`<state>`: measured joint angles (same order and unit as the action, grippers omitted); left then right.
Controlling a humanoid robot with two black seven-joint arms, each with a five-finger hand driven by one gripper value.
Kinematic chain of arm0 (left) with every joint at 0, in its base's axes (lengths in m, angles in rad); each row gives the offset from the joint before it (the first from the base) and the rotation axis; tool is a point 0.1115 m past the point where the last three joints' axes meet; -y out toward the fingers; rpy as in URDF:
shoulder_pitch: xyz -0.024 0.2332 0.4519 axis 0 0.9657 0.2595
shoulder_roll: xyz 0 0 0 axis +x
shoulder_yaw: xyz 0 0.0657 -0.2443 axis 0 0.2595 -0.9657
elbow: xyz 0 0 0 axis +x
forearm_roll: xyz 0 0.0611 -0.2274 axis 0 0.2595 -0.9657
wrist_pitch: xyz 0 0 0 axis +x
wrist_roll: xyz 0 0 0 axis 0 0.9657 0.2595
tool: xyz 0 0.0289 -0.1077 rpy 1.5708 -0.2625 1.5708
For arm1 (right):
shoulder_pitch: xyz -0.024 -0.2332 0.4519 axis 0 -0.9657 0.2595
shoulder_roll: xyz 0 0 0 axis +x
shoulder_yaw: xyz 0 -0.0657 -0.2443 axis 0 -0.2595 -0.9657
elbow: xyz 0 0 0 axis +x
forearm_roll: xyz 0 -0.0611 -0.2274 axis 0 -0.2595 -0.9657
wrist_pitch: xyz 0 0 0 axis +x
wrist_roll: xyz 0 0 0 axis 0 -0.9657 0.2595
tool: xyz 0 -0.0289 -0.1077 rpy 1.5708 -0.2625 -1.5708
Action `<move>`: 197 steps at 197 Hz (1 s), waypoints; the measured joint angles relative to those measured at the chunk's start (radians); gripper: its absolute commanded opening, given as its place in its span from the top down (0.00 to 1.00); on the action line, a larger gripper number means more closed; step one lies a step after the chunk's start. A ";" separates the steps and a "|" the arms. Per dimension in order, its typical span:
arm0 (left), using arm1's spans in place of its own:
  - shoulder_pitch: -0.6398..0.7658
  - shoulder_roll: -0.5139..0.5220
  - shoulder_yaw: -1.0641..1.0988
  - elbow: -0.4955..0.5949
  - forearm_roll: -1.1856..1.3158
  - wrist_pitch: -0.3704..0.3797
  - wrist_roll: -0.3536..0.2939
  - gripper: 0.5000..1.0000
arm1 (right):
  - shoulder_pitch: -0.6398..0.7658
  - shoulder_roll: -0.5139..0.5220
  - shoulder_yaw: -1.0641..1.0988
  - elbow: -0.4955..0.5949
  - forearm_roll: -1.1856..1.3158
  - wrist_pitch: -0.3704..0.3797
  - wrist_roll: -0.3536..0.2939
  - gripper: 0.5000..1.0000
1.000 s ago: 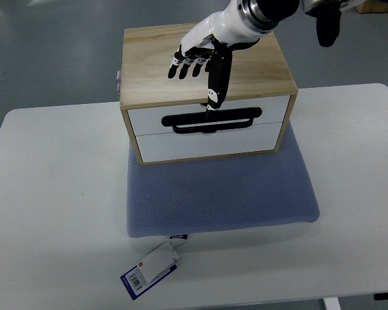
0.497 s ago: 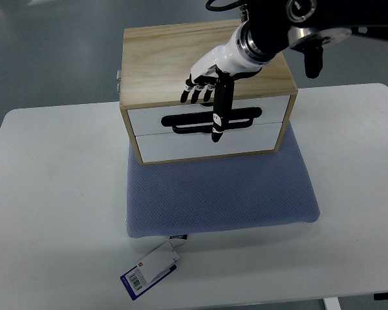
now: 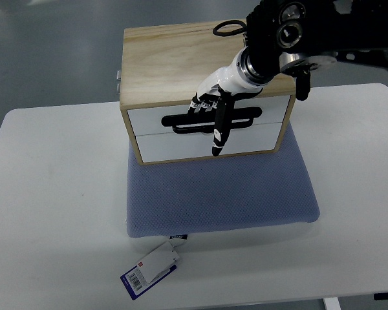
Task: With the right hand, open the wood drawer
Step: 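Hook the right hand's fingers around the upper drawer's black handle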
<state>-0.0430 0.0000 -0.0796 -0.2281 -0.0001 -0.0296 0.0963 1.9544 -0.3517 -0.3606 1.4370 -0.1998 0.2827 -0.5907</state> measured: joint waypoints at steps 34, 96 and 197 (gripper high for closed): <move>0.000 0.000 0.000 0.001 0.000 0.000 0.000 0.00 | -0.016 0.000 -0.018 -0.002 -0.027 -0.002 0.000 0.11; 0.000 0.000 0.000 -0.001 0.001 0.000 0.000 0.00 | -0.043 -0.001 -0.039 -0.010 -0.083 -0.003 0.001 0.11; 0.000 0.000 -0.002 0.001 0.000 0.000 0.000 0.00 | -0.095 0.011 -0.040 -0.022 -0.124 0.000 0.005 0.11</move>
<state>-0.0429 0.0000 -0.0814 -0.2270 -0.0001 -0.0293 0.0966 1.8595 -0.3412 -0.4005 1.4149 -0.3237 0.2829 -0.5860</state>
